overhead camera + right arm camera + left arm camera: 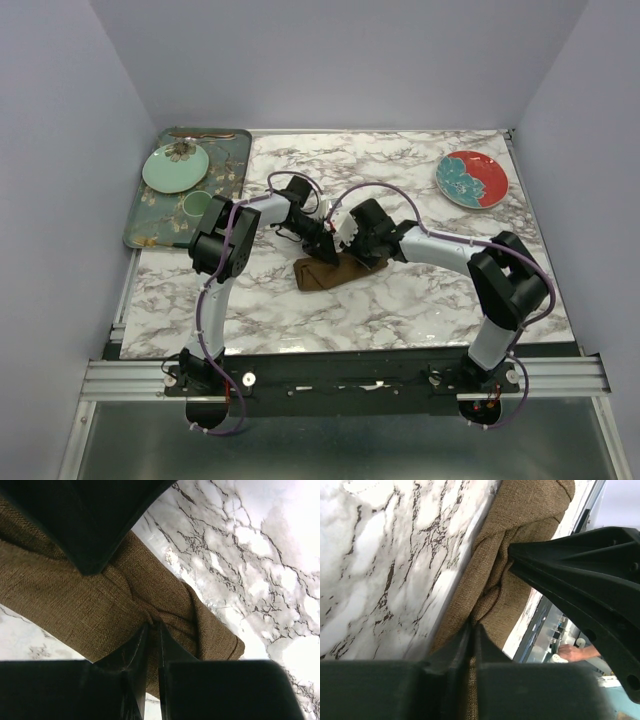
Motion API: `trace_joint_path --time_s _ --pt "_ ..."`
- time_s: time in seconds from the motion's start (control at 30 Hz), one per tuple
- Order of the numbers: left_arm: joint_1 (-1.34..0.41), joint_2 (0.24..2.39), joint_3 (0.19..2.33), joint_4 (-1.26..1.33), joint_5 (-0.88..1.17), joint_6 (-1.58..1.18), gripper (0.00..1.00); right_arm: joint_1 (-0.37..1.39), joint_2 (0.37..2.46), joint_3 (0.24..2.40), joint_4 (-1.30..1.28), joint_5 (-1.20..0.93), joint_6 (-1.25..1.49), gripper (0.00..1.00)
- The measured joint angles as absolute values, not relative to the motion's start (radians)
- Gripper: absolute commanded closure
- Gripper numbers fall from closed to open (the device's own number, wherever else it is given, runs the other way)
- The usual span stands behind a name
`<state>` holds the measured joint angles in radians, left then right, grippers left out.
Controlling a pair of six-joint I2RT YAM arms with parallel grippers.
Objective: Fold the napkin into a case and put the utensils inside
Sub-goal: Stuff the top corner of the smaller-rectangle-folded napkin into the folded napkin.
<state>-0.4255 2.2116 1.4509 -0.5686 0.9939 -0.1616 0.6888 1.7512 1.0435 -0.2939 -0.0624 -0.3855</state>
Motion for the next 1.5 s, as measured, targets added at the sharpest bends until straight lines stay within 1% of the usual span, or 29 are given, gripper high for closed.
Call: trace_joint_path --time_s 0.03,0.13,0.17,0.43,0.6,0.7,0.73,0.8,0.83,0.9,0.93,1.03,1.27,1.4,1.5 --pt "-0.424 2.209 1.450 -0.566 0.997 -0.161 0.65 0.689 1.753 1.045 -0.294 -0.060 -0.385 0.81" --pt "-0.420 2.180 1.434 -0.551 0.999 -0.155 0.55 0.689 1.754 1.046 -0.294 -0.056 -0.384 0.81" --pt "-0.416 2.165 1.428 -0.549 0.998 -0.152 0.54 0.689 1.755 1.046 -0.294 -0.055 -0.384 0.81" --pt "-0.395 2.062 1.388 -0.520 1.000 -0.118 0.44 0.689 1.755 1.046 -0.293 -0.051 -0.371 0.82" --pt "-0.395 2.062 1.356 -0.513 0.999 -0.109 0.44 0.689 1.755 1.046 -0.293 -0.051 -0.363 0.82" --pt "-0.400 2.069 1.353 -0.524 0.994 -0.088 0.52 0.689 1.755 1.046 -0.293 -0.051 -0.360 0.82" --pt "-0.401 2.074 1.353 -0.529 0.990 -0.078 0.61 0.689 1.755 1.046 -0.293 -0.051 -0.360 0.82" --pt "-0.402 2.083 1.353 -0.540 0.984 -0.064 0.72 0.689 1.755 1.046 -0.293 -0.051 -0.360 0.83" --pt "-0.403 2.089 1.353 -0.549 0.980 -0.054 0.81 0.689 1.754 1.045 -0.293 -0.051 -0.360 0.82" --pt "-0.404 2.096 1.350 -0.561 0.977 -0.044 0.89 0.689 1.752 1.043 -0.292 -0.052 -0.360 0.83" --pt "-0.405 2.099 1.345 -0.574 0.976 -0.027 0.95 0.689 1.749 1.039 -0.289 -0.057 -0.360 0.83" --pt "-0.408 2.099 1.335 -0.587 0.976 -0.006 1.00 0.689 1.734 1.024 -0.289 -0.083 -0.360 0.85" --pt "-0.416 2.090 1.272 -0.598 0.996 0.012 1.00 0.711 1.692 0.977 -0.297 -0.167 -0.360 0.86" --pt "-0.427 2.055 1.210 -0.605 0.999 0.015 1.00 0.739 1.650 0.950 -0.351 -0.229 -0.342 0.83" --pt "-0.437 2.036 1.174 -0.607 1.000 0.014 1.00 0.743 1.621 0.950 -0.387 -0.258 -0.308 0.76"
